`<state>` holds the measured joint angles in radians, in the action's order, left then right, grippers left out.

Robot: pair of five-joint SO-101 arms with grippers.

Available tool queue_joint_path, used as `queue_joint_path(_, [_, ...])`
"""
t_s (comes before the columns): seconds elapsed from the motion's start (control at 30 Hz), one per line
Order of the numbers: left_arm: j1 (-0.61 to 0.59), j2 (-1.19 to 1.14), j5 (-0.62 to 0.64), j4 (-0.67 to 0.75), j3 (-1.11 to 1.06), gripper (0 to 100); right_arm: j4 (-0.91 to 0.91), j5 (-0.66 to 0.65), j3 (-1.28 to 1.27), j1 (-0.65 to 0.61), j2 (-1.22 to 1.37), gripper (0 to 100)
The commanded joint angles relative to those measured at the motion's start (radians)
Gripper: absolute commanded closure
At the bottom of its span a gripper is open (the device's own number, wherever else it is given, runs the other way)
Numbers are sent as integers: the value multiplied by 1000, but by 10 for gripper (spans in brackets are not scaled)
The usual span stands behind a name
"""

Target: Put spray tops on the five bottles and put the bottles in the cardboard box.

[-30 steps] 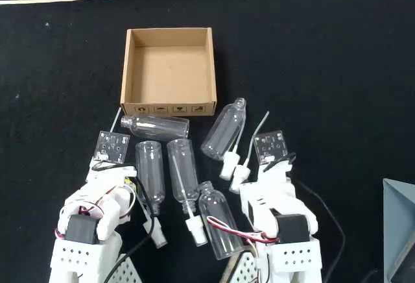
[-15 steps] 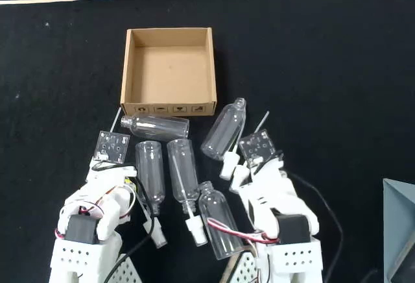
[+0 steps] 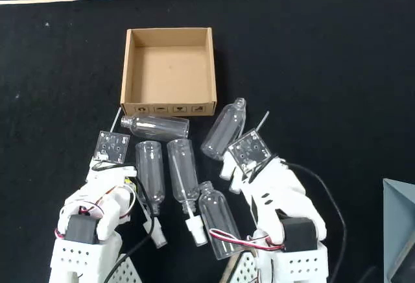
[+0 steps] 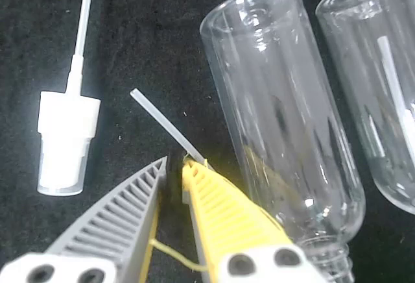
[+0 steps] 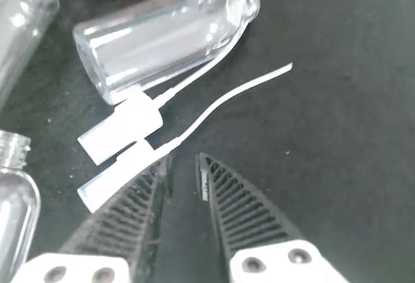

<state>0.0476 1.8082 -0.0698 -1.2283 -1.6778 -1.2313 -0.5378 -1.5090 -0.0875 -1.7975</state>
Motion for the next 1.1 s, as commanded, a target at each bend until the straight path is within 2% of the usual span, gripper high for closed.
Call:
queue_joint_path(0.0, [-10,-8,-2,-6,-24,970,25,-8,99,37,-96,970])
queue_joint_path(0.17, [-10,-8,-2,-6,-24,970,25,44,173,69,-96,969])
queue_joint_path(0.73, [-10,-8,-2,-6,-24,970,-3,49,321,83,-81,966])
queue_joint_path(1.07, [-10,-8,-2,-6,-24,970,5,97,527,80,202,966])
